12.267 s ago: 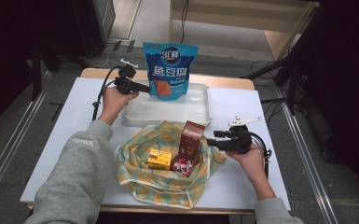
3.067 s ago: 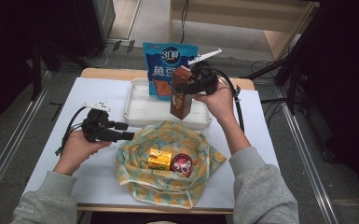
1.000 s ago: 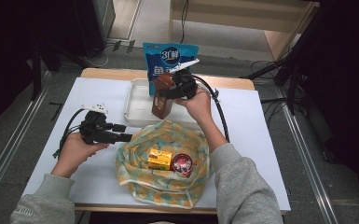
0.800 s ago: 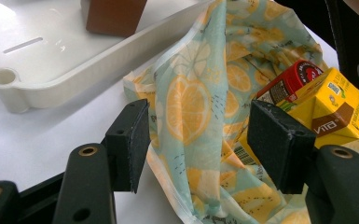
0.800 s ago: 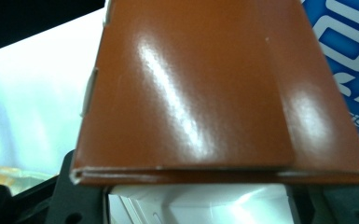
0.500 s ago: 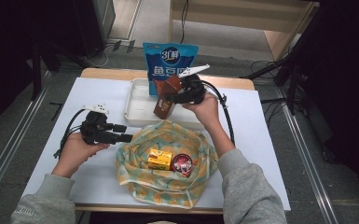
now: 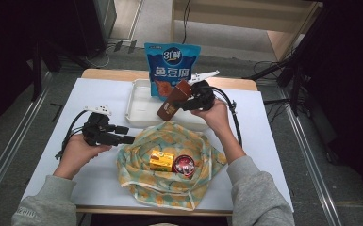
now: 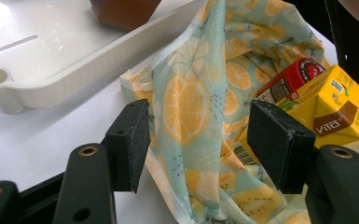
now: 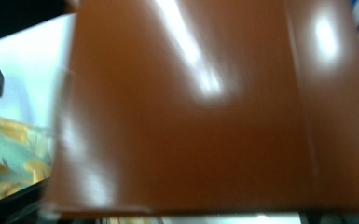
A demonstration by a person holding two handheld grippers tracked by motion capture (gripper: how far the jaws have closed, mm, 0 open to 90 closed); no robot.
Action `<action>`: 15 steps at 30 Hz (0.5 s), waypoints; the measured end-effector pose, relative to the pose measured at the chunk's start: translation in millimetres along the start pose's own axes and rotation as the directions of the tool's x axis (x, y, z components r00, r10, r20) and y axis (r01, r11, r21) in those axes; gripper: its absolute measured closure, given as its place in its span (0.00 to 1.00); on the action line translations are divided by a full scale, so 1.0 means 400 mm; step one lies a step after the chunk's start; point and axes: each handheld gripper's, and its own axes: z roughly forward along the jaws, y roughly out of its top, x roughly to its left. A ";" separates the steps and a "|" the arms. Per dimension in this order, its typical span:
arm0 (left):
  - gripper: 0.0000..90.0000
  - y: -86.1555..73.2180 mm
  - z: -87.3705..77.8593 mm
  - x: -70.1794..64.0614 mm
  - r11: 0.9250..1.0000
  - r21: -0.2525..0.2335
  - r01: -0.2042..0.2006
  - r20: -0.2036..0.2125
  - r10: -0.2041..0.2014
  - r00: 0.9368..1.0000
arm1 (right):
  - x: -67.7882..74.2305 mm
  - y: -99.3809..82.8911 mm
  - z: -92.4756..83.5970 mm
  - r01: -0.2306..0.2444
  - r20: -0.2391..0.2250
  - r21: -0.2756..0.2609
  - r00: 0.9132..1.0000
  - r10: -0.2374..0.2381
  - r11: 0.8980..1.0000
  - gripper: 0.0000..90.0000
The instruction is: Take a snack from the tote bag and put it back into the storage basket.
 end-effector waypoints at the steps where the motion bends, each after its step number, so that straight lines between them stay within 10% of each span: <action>1: 0.44 0.000 0.001 0.000 1.000 -0.001 0.000 0.000 0.000 1.000 | -0.003 -0.005 -0.001 -0.014 -0.013 0.004 1.000 0.015 1.000 0.41; 15: 0.44 0.004 0.005 -0.001 1.000 0.001 -0.003 0.003 0.003 1.000 | -0.008 -0.042 -0.039 -0.027 0.003 -0.048 1.000 0.027 0.999 0.36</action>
